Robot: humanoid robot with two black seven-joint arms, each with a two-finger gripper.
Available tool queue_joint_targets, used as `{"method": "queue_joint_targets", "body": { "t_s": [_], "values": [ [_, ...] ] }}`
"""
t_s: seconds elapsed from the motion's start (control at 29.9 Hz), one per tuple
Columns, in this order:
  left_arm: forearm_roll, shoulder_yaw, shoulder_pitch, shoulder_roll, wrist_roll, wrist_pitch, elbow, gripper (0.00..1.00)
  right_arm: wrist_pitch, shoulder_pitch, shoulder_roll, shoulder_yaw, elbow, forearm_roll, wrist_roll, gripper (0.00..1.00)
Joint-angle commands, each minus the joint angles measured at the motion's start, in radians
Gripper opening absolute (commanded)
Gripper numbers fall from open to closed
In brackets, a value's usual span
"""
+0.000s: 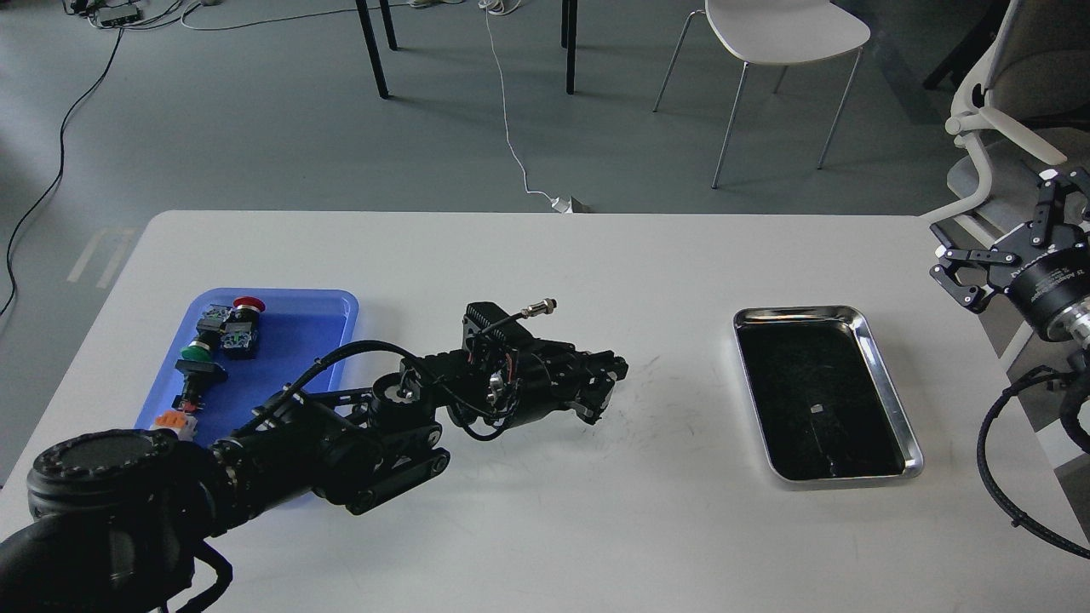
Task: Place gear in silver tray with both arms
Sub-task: 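Carry the gear with the left gripper toward the table centre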
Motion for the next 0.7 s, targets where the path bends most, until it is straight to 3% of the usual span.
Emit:
{"method": "queue_joint_targets", "body": {
  "t_s": [0.0,0.33,0.67],
  "values": [
    [0.000,0.000,0.029,0.000,0.003,0.013,-0.036,0.21,0.000,0.000,0.000,0.000,0.001,0.000,0.000,0.99],
    [0.008,0.003,0.083,0.000,0.011,0.015,-0.059,0.23,-0.003,0.002,0.000,-0.001,0.001,-0.002,0.000,0.99],
    [0.000,0.001,0.098,0.000,0.010,0.018,-0.117,0.44,-0.005,0.002,0.005,-0.003,0.001,-0.002,0.000,0.99]
  ]
}}
